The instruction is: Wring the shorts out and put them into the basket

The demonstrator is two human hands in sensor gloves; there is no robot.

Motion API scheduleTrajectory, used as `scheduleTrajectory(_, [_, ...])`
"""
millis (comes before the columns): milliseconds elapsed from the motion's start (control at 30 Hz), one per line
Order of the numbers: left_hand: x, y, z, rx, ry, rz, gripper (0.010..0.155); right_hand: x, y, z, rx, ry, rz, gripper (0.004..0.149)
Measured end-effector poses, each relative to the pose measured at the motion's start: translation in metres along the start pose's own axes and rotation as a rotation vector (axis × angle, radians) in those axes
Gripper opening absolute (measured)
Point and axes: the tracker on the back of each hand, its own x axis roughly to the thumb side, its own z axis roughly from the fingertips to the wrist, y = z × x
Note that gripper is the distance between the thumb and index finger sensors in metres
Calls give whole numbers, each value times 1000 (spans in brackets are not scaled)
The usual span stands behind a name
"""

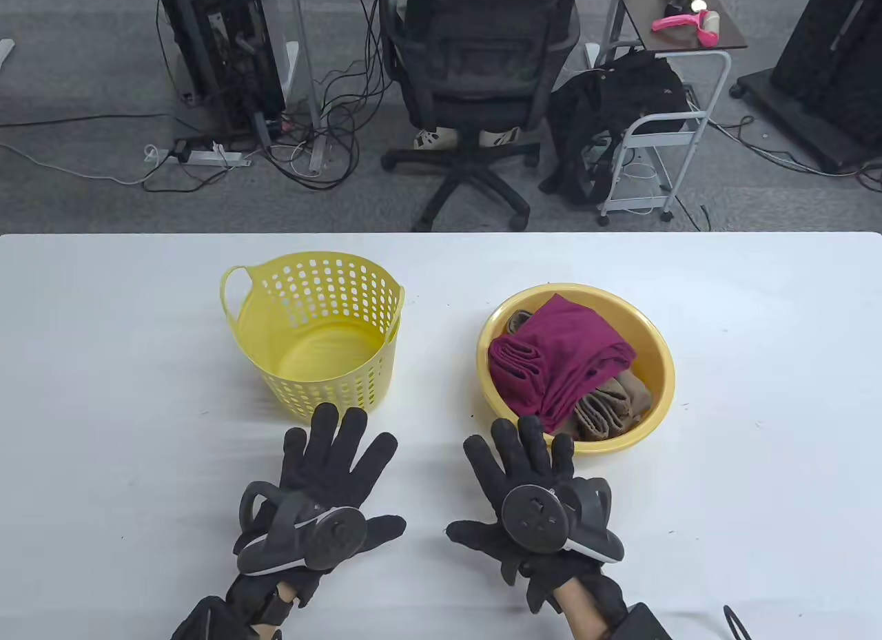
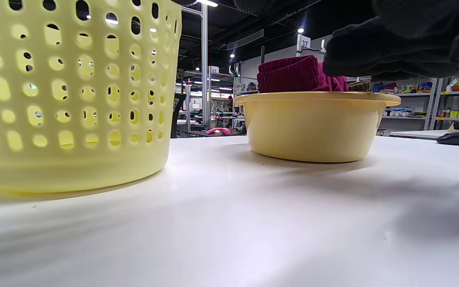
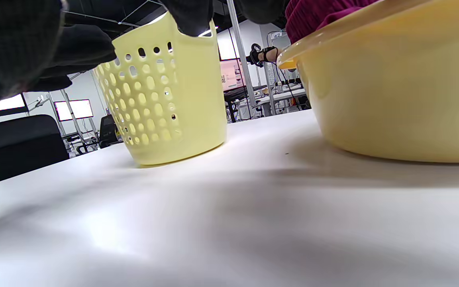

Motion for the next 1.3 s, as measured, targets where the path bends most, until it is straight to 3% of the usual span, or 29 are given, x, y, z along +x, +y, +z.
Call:
scheduleTrajectory(400, [0, 0, -1, 0, -8, 1, 96, 6, -5, -1, -7, -26, -5, 101])
scheduleTrajectory(767, [0, 1, -1, 5, -12, 3, 96, 0, -26, -8, -39, 1, 63, 101])
scheduleTrajectory(1300, [-1, 0, -1, 4, -14, 17, 95, -32, -61, -50, -16, 81, 112, 105])
